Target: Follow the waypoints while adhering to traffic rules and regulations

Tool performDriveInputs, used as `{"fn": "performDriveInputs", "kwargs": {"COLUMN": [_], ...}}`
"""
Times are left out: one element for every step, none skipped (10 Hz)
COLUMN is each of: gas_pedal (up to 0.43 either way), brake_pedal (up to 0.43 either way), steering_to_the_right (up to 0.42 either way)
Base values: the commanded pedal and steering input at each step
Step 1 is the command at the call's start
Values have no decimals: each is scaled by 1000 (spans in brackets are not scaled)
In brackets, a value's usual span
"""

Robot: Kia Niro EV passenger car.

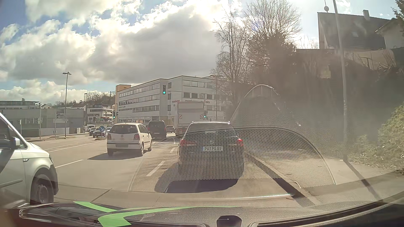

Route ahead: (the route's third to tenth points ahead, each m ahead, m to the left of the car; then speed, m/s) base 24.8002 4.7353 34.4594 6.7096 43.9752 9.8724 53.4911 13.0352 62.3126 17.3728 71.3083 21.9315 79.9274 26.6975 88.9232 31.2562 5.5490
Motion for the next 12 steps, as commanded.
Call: {"fn": "performDriveInputs", "kwargs": {"gas_pedal": [39,39,39,39,39,28,28,39,67,87,98,110], "brake_pedal": [0,0,0,0,0,0,0,0,0,0,0,0], "steering_to_the_right": [-2,-2,-2,-2,-2,-2,-2,-2,-2,-2,-3,-6]}}
